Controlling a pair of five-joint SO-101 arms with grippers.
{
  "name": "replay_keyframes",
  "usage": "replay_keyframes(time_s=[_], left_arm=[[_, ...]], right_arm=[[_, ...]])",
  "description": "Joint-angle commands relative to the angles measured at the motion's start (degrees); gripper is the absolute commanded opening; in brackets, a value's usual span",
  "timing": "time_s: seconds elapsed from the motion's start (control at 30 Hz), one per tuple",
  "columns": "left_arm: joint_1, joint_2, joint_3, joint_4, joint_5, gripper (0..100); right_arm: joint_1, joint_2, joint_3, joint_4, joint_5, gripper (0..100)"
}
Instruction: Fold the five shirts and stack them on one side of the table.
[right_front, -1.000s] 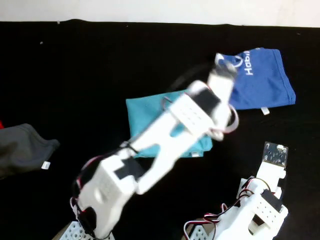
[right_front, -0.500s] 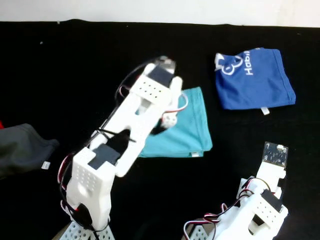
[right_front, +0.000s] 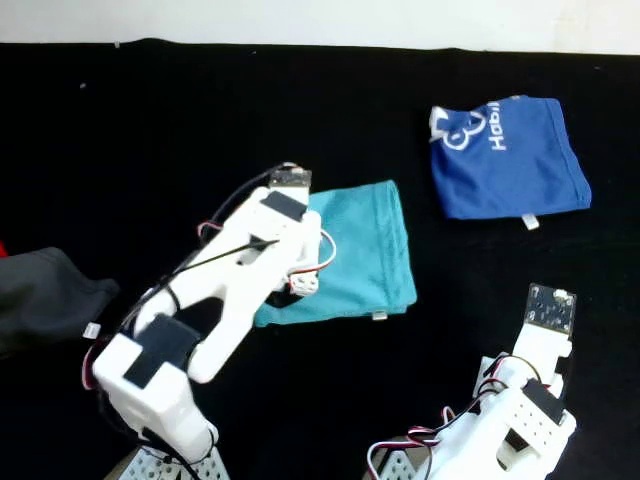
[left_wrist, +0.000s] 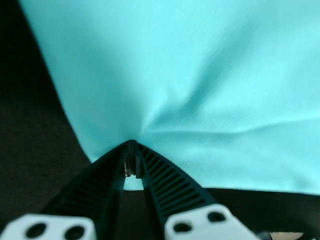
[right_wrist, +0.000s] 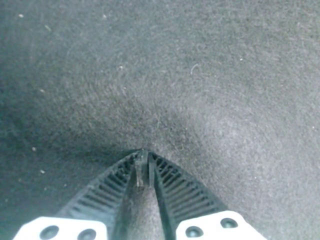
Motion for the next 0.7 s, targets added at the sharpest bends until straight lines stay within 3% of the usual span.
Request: replay_keyframes(time_s=[0.0, 0.17, 0.4, 0.57, 0.67], left_arm=[[-0.5, -7.4, -0.6, -0.7, 0.1, 1], [-2.2, -16.3, -1.5, -0.3, 0.1, 1], [-12.6, -30.1, 8.9, 1.0, -1.4, 1], [-21.9, -38.0, 25.8, -5.2, -11.0, 1], [-28.5, -40.7, 34.1, -9.8, -13.1, 1]], right_arm=[[0.0, 0.0, 2.1, -1.4, 0.9, 0.7], [0.0, 0.0, 2.1, -1.4, 0.9, 0.7], [-1.8, 0.0, 1.2, 0.1, 1.2, 1.3], [-5.4, 0.0, -12.2, 14.5, 1.0, 1.3], [-9.2, 0.5, -23.6, 23.9, -1.1, 1.3]])
